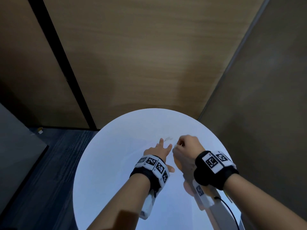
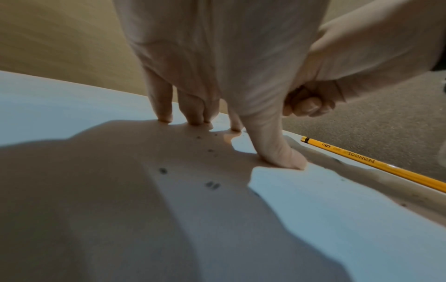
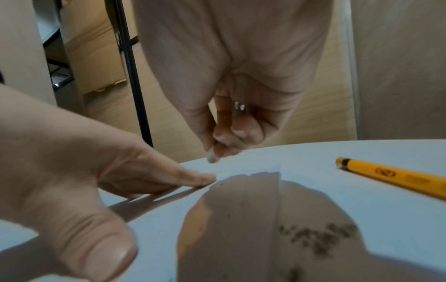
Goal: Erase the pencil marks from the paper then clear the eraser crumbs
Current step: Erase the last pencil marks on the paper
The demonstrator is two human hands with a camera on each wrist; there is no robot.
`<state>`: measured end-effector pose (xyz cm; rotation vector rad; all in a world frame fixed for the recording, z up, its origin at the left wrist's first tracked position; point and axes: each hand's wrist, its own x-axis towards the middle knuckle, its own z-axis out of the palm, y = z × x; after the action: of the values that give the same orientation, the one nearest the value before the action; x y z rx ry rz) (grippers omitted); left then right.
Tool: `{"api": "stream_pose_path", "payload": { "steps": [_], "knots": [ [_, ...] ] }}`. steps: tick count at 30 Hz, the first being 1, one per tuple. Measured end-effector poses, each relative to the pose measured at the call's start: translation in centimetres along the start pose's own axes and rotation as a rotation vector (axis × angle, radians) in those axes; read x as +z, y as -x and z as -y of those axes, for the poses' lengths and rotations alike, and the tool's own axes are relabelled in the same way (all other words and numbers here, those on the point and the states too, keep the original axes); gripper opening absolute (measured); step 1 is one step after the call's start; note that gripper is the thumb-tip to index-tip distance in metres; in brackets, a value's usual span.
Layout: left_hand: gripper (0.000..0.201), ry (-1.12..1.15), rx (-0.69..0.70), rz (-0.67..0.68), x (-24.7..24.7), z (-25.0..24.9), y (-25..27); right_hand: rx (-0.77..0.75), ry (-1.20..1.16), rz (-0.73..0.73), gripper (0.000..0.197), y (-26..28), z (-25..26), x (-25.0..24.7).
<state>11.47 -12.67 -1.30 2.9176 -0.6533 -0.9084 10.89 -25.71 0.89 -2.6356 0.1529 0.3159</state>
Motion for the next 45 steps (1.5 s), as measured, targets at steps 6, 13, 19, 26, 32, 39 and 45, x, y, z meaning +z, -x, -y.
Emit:
{"api": "stream_pose_path", "payload": {
  "steps": [6, 13, 19, 26, 32, 39, 45],
  "knots": [
    [0.087, -0.007, -0.006, 0.005, 0.1, 0.0, -0.1, -0.077, 0.113, 0.085, 0.013, 2.0, -0.3, 2.4],
    [0.090, -0.002, 0.008, 0.004, 0.1, 0.1, -0.1, -0.011, 0.013, -0.002, 0.019, 0.4, -0.6, 1.5],
    [0.090, -0.003, 0.026, -0.009, 0.3, 0.2, -0.1, -0.154, 0.112, 0.188, 0.015, 2.8, -1.4, 1.9],
    [0.087, 0.006, 0.063, 0.018, 0.2, 0.6, -0.1, 0.160, -0.437, -0.139, 0.013, 1.8, -4.5, -1.0],
    [0.090, 0.004, 0.039, 0.016, 0.3, 0.4, -0.3, -0.020, -0.074, 0.038, 0.008, 1.1, -1.9, 0.9],
    [0.094, -0.003, 0.038, 0.005, 0.7, 0.5, -0.9, -0.134, 0.050, 0.168, 0.010, 3.1, -1.3, 1.2],
    [0.093, -0.012, 0.023, 0.012, 0.3, 0.2, -0.5, -0.021, -0.058, 0.098, 0.011, 2.0, -1.9, -0.3]
  ]
}}
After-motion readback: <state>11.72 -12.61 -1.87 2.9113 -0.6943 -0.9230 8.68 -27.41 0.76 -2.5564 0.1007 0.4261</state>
